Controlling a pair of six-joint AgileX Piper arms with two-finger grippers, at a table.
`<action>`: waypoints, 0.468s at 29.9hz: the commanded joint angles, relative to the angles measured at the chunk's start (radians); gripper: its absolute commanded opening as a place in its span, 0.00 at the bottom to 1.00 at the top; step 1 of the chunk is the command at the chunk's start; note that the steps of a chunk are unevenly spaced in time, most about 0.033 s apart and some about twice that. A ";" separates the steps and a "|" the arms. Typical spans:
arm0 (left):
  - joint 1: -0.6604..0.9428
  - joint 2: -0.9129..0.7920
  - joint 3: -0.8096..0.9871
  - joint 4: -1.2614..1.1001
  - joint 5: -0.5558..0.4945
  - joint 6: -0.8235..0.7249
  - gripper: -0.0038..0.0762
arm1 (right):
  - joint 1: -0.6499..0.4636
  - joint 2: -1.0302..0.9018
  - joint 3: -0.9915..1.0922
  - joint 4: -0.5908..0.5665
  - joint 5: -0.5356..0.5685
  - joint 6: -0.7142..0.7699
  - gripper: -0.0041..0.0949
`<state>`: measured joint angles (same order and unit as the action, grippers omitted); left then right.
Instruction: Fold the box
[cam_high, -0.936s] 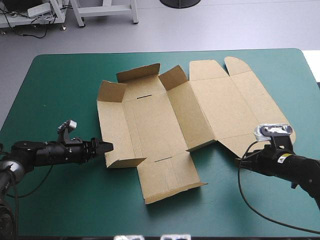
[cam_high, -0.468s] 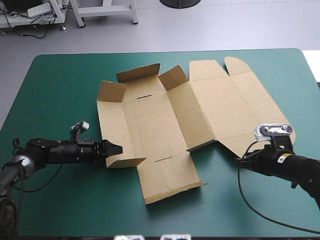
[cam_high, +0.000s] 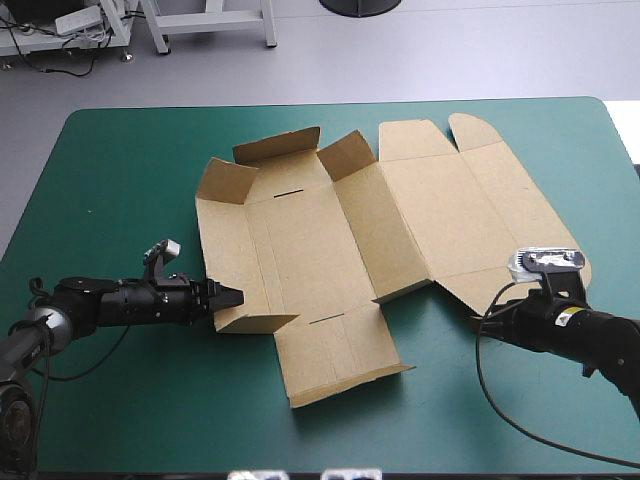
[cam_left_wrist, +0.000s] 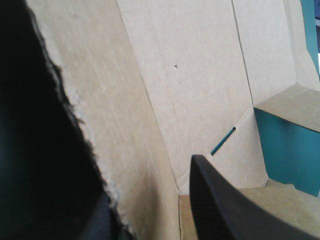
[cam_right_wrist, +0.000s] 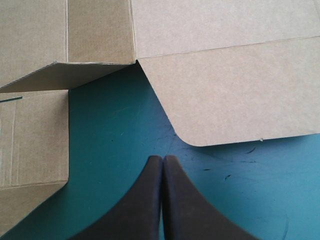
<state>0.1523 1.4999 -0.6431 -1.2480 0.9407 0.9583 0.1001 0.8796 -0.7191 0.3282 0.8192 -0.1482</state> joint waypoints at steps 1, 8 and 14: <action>-0.006 -0.023 -0.022 -0.052 0.052 0.019 0.33 | -0.005 -0.002 -0.034 0.018 -0.040 -0.007 0.02; -0.006 -0.027 -0.049 -0.019 0.076 0.059 0.04 | -0.005 -0.002 -0.034 0.018 -0.036 -0.009 0.02; -0.006 -0.038 -0.195 0.265 0.226 -0.046 0.04 | -0.005 -0.002 -0.034 0.015 -0.032 -0.009 0.02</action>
<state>0.1523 1.5041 -0.7646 -1.0711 1.0713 0.9635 0.1001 0.8796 -0.7191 0.3273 0.8218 -0.1482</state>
